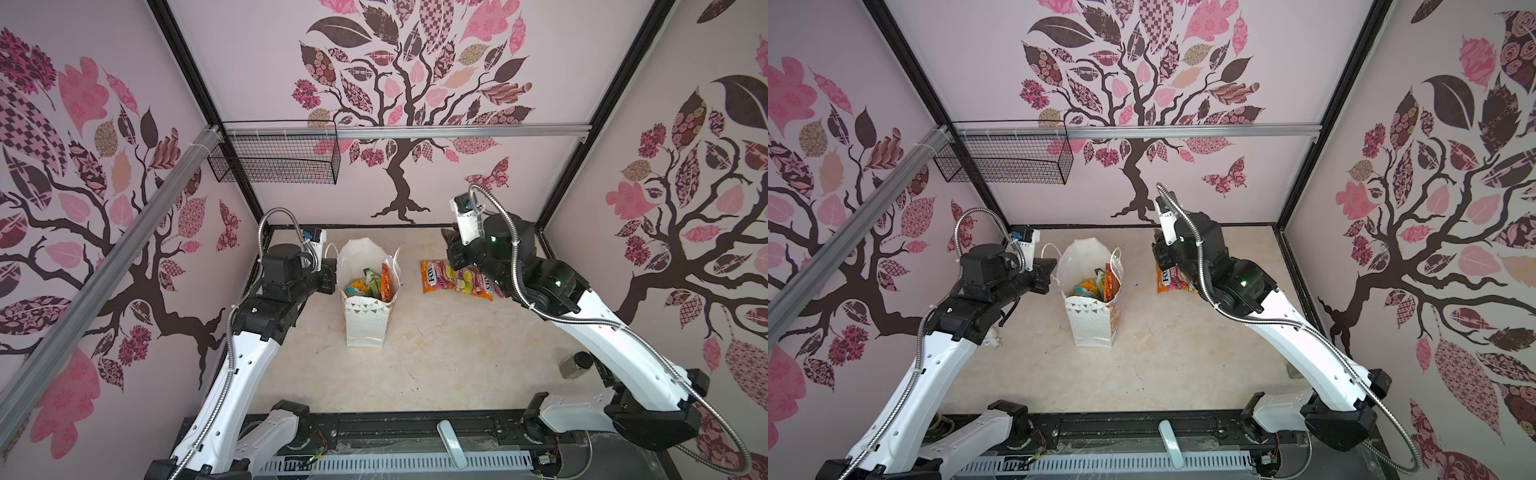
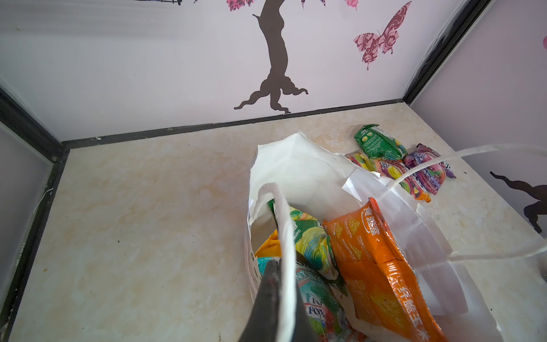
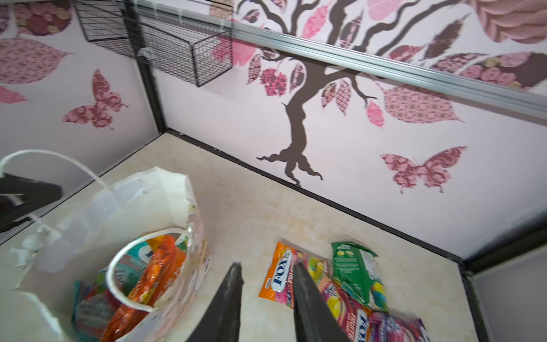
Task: Place the snacks into the paper bag
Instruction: Pick up the snack from the top-right of the table.
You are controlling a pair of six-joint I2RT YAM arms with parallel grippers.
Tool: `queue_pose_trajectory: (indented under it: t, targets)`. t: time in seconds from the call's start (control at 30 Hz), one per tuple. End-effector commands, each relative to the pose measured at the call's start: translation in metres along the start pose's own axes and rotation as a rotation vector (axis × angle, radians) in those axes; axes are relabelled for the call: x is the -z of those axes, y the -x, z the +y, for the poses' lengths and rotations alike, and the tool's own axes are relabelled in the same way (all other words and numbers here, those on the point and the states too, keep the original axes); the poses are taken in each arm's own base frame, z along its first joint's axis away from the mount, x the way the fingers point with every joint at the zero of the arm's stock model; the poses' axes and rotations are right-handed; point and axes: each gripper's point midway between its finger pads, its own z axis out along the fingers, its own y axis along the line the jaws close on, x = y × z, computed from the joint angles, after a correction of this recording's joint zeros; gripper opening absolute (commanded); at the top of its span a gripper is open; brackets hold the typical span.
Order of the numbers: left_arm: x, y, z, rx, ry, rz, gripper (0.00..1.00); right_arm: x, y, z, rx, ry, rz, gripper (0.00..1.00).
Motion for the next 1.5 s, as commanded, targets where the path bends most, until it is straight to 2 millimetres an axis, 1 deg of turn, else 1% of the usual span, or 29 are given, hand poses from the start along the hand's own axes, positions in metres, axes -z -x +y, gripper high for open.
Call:
queue_pose_trajectory:
  t: [0.0, 0.1, 0.13, 0.2, 0.37, 0.43, 0.57, 0.63, 0.77, 0.83, 0.93, 1.0, 1.1, 1.2, 1.3, 1.47]
  targets:
    - [-0.001, -0.003, -0.002, -0.005, -0.011, -0.005, 0.0, -0.02, -0.033, -0.027, 0.023, -0.115, 0.087, 0.33]
    - [-0.001, -0.003, -0.002, -0.004, -0.011, -0.006, 0.0, -0.034, -0.06, -0.052, -0.009, -0.203, 0.137, 0.33]
    - [-0.002, -0.004, -0.002, -0.003, -0.013, -0.004, 0.0, -0.038, -0.068, -0.058, -0.002, -0.246, 0.15, 0.33]
    - [-0.003, -0.004, -0.002, -0.003, -0.014, 0.0, 0.0, -0.047, -0.088, -0.063, 0.015, -0.297, 0.195, 0.34]
    - [-0.004, -0.005, -0.004, 0.0, -0.022, 0.006, 0.0, -0.069, -0.143, -0.063, 0.005, -0.31, 0.302, 0.44]
    - [-0.003, -0.005, -0.004, 0.0, -0.024, 0.004, 0.0, -0.076, -0.165, -0.065, -0.009, -0.311, 0.344, 0.45]
    - [-0.002, -0.004, -0.003, -0.001, -0.015, 0.001, 0.0, -0.088, -0.2, -0.068, -0.016, -0.308, 0.406, 0.48]
    - [-0.001, -0.003, -0.002, -0.001, -0.011, 0.0, 0.0, -0.094, -0.219, -0.071, -0.022, -0.314, 0.444, 0.53]
    - [0.001, -0.003, -0.001, -0.003, -0.004, -0.007, 0.0, -0.106, -0.249, -0.074, -0.06, -0.295, 0.485, 0.6]
    - [0.0, -0.003, -0.001, -0.005, -0.001, -0.007, 0.0, -0.112, -0.265, -0.073, -0.064, -0.29, 0.513, 0.6]
    - [0.0, -0.003, -0.001, -0.007, 0.0, -0.007, 0.0, -0.118, -0.279, -0.072, -0.054, -0.296, 0.555, 0.65]
    - [0.001, -0.003, 0.0, -0.008, 0.004, -0.008, 0.0, -0.122, -0.283, -0.074, -0.054, -0.301, 0.558, 0.69]
    - [0.002, -0.002, -0.001, -0.007, -0.001, -0.011, 0.0, -0.129, -0.288, -0.075, -0.052, -0.308, 0.57, 0.73]
    - [0.003, -0.001, -0.001, -0.008, 0.0, -0.017, 0.0, -0.134, -0.291, -0.074, -0.045, -0.307, 0.576, 0.8]
    - [0.003, -0.001, -0.001, -0.009, 0.0, -0.015, 0.0, -0.138, -0.295, -0.075, -0.034, -0.31, 0.59, 0.81]
    - [0.002, -0.002, -0.001, -0.008, 0.001, -0.013, 0.0, -0.147, -0.309, -0.079, -0.026, -0.319, 0.621, 0.82]
